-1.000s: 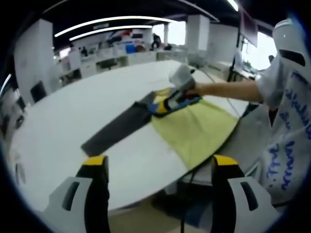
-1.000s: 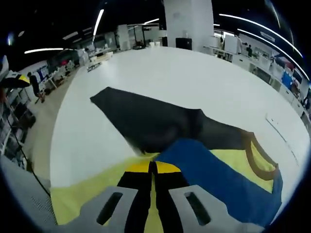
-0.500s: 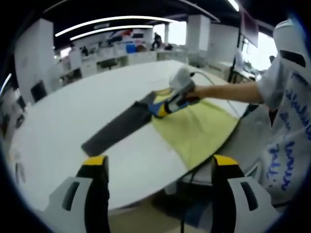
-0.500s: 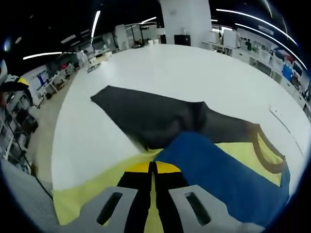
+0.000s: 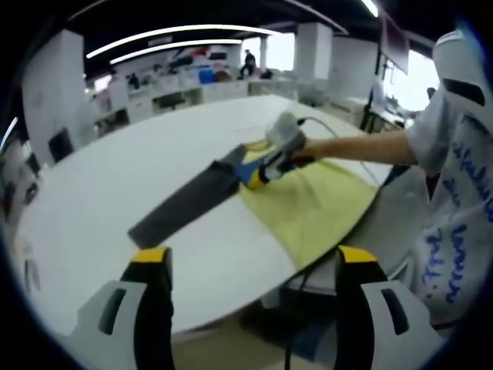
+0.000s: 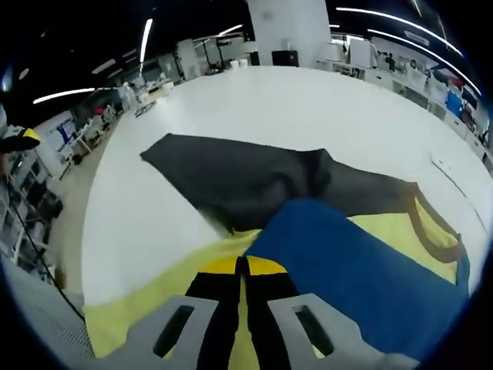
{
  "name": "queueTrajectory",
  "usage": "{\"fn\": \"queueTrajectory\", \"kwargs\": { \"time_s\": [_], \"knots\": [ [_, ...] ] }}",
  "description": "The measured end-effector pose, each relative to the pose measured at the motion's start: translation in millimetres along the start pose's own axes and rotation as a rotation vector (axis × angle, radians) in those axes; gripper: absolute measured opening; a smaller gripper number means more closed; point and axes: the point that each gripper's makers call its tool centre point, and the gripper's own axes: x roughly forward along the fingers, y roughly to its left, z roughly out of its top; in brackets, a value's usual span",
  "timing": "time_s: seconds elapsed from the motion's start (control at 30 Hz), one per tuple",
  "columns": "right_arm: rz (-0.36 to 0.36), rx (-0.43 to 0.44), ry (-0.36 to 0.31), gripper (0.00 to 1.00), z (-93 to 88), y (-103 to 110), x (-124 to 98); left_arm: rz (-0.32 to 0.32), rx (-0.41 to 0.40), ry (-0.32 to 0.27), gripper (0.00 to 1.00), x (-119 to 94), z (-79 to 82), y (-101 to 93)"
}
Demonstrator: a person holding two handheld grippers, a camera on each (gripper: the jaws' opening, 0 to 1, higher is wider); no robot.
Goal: Fold the garment on the visible template until the final outline fits inside the template.
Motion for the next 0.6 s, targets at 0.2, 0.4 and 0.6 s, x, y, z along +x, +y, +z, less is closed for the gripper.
{"fn": "queueTrajectory", "kwargs": {
  "time_s": [0.2, 0.4, 0.6],
  "knots": [
    [-0.014, -0.023, -0.005, 0.02, 0.8, 2.8, -0.6, -0.001, 0.006, 0.002, 0.83, 0.0, 1.2, -1.7],
    [-0.026, -0.015, -0.028, 0.03, 3.4, 3.3, -5.7, 0.006, 0.013, -0.002, 0.83, -2.1, 3.2, -2.0],
    [-0.048, -0.004, -0.089, 0.09, 16.4, -3.1, -15.3, 0.007, 0.018, 0.0, 0.83, -2.5, 4.0, -5.3]
  ]
}}
